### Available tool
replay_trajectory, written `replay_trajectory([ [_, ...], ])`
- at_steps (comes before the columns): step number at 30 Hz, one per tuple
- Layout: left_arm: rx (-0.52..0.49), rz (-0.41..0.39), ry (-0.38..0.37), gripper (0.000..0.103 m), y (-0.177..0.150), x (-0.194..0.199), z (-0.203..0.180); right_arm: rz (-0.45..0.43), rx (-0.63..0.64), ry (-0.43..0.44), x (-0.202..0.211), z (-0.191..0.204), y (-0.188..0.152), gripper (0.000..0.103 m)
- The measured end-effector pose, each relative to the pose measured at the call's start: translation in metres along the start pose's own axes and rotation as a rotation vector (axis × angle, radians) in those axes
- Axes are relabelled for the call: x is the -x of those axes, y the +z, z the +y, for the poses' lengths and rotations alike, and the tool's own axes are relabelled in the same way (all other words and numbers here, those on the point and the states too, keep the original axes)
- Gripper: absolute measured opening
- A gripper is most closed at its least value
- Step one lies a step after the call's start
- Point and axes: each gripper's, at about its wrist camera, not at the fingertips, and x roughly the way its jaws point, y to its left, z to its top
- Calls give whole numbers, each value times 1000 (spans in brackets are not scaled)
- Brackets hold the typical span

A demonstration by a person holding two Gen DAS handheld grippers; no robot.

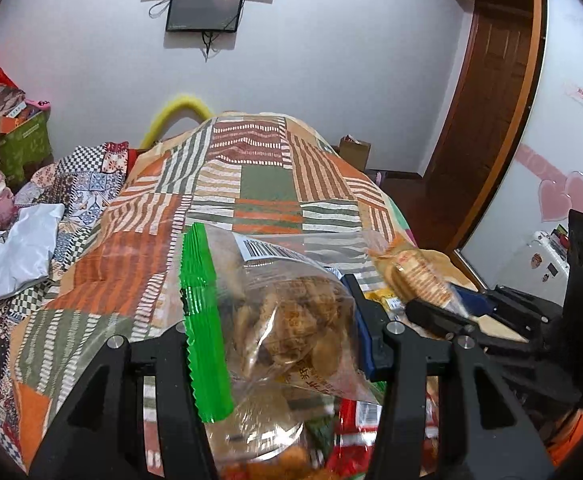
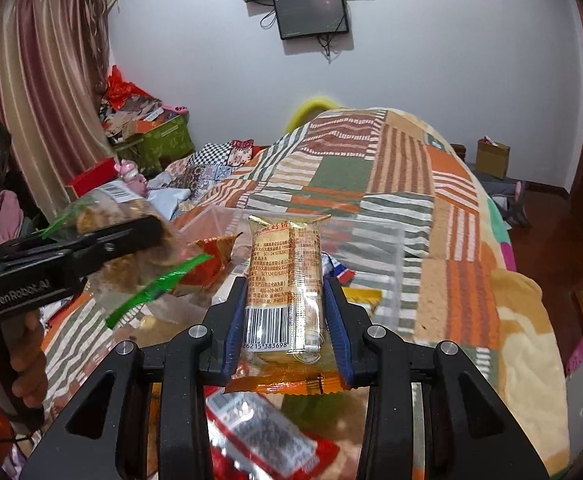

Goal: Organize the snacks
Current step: 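Lift both held packs and carry them over the clear plastic box, then open both tools to drop the cookie bag and wafer pack into the box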

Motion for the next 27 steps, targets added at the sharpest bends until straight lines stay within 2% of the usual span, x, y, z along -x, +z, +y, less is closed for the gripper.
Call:
replay_trajectory([
  [12, -36, 94, 70, 50, 1, -64, 6, 81, 0, 27, -48, 0, -2, 34],
  [21, -42, 151, 72, 50, -5, -80, 7, 113, 28, 21, -55, 5, -4, 34],
  [24, -41, 156, 72, 54, -6, -80, 8, 116, 45, 9, -52, 8, -5, 35],
  [27, -45, 151, 65, 61, -6, -74, 5, 114, 61, -4, -48, 11, -5, 36],
])
